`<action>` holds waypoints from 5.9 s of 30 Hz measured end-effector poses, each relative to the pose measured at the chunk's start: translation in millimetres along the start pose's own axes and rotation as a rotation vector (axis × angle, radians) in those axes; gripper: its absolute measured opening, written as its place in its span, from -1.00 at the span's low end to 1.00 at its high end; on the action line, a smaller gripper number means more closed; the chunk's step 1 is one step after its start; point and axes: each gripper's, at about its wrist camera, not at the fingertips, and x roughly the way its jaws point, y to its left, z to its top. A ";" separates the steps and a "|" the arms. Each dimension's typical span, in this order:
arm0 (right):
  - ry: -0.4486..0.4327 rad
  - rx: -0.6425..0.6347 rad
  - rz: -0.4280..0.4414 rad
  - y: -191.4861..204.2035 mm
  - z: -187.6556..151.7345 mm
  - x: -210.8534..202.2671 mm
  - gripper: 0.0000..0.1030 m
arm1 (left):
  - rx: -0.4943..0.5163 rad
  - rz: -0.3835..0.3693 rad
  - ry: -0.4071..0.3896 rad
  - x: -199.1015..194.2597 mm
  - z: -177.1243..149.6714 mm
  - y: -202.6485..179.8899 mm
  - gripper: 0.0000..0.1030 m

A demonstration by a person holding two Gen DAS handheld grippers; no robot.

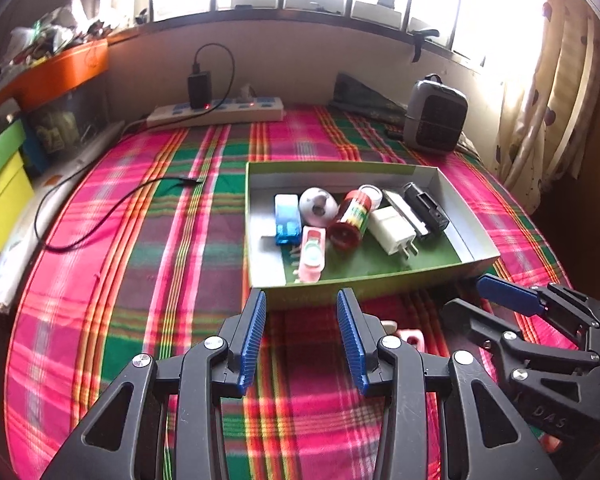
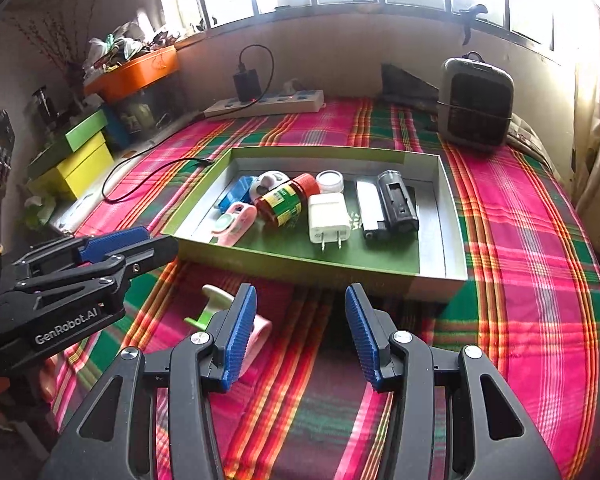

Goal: Organize rigid objects
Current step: 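Raise both open tools out of the box toward the spool and clip, then grasp the pink-and-white clip with right tool while left tool approaches the green spool, then close left tool on the green-and-white spool while right tool holds the clip, then carry the spool with left tool while right tool carries the clip into the box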

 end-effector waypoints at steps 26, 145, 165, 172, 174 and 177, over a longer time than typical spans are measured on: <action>0.095 -0.024 -0.029 30.1 -19.4 29.8 -0.07 | -0.076 -0.064 0.033 -1.2 -27.4 28.1 -0.29; 0.025 -0.030 -0.071 -17.9 -25.3 4.2 -0.64 | 0.054 -0.052 0.051 11.7 -25.1 -35.4 -0.26; -0.033 -0.009 -0.070 -29.2 0.1 -17.3 -0.64 | 0.072 -0.105 0.000 -5.0 -1.9 -41.6 -0.26; -0.036 0.005 -0.066 -39.6 14.8 -15.6 -0.64 | 0.079 -0.131 -0.002 0.6 10.0 -45.0 -0.26; -0.033 0.016 -0.055 -43.5 19.3 -12.8 -0.64 | 0.084 -0.133 -0.004 1.8 12.7 -45.9 -0.26; -0.027 0.028 -0.048 -49.6 26.1 -8.4 -0.64 | 0.088 -0.138 0.001 6.5 17.1 -46.1 -0.26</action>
